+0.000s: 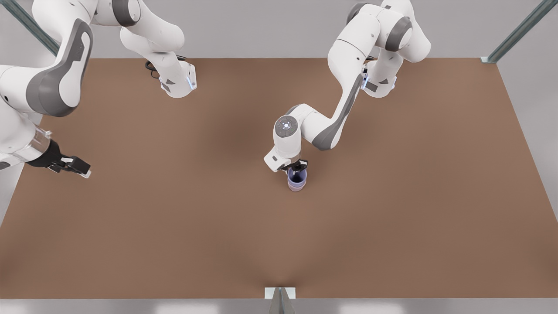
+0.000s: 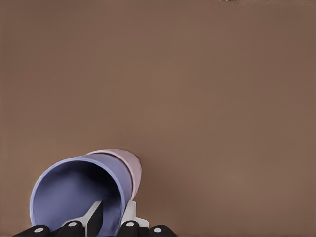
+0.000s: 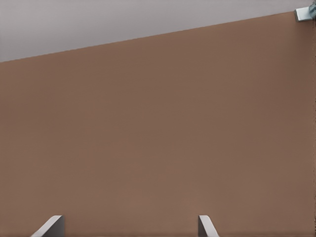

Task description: Stack the cups, with the pink cup at the bottom and the purple cup at the top

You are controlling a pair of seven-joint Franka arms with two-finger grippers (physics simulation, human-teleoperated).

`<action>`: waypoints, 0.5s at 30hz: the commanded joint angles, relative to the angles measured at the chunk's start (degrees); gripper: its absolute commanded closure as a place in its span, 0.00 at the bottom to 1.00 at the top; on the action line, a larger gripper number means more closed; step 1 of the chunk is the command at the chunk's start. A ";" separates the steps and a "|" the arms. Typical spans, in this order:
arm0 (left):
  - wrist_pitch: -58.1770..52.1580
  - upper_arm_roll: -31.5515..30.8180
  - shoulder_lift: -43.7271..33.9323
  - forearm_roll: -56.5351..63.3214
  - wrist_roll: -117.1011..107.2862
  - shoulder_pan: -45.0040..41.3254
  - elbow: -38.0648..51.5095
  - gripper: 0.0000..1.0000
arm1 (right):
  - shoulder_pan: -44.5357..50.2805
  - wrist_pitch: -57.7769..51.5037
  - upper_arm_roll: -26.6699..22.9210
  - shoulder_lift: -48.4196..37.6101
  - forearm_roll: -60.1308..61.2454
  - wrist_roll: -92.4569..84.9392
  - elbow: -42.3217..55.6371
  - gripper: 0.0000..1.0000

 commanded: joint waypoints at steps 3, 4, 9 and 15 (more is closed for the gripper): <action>0.34 0.01 -0.15 0.26 -3.41 0.00 0.06 0.48 | 0.03 0.03 -0.14 0.00 -0.04 -0.47 0.03 0.00; 0.34 0.01 -0.33 0.26 -3.24 0.00 0.06 0.40 | 0.03 0.03 -0.14 0.00 -0.04 -0.47 0.03 0.00; -0.97 0.89 -2.08 0.26 -3.15 0.18 1.29 0.00 | 0.03 0.03 -0.14 0.00 -0.04 -0.47 0.03 0.00; -18.11 22.68 -7.62 -13.54 32.43 1.41 1.38 0.00 | -0.50 -0.15 -0.14 0.00 -0.04 -0.65 0.03 0.00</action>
